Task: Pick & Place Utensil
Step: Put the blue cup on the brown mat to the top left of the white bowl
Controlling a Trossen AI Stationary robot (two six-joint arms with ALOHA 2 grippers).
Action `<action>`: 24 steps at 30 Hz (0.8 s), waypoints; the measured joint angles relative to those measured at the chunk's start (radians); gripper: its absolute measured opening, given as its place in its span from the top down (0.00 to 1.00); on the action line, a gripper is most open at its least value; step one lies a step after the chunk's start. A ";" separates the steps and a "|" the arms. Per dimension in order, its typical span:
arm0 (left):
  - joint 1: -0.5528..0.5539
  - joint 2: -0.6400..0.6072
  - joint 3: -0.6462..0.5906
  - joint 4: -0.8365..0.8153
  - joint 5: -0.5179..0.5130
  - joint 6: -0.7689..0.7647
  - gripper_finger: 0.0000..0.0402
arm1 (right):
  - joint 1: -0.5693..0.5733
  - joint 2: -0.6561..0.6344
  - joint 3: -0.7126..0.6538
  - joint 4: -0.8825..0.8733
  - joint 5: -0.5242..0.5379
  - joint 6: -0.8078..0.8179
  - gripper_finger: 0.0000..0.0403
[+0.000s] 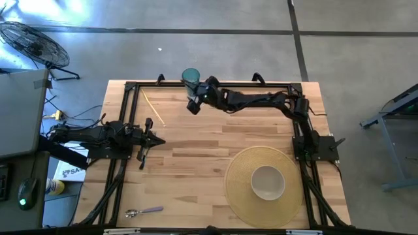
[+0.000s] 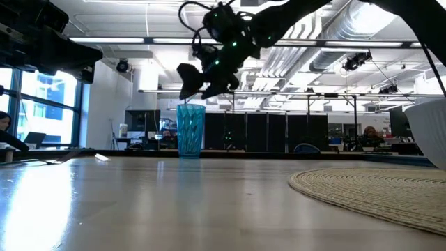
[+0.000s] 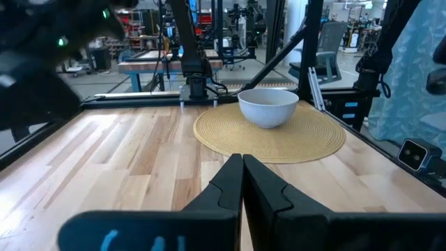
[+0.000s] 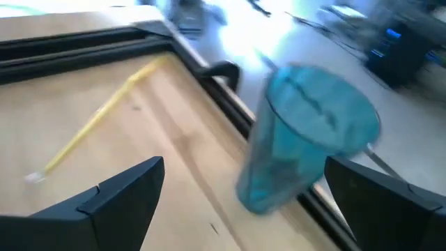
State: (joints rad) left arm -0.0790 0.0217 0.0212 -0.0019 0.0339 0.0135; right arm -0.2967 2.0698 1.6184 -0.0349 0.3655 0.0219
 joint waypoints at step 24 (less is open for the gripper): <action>0.000 0.000 0.000 0.000 0.000 0.000 1.00 | -0.227 0.288 0.652 -0.518 -0.772 -0.453 0.03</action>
State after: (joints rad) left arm -0.0792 0.0219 0.0214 -0.0017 0.0339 0.0135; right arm -0.5236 2.3581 2.2703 -0.5527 -0.4069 -0.4315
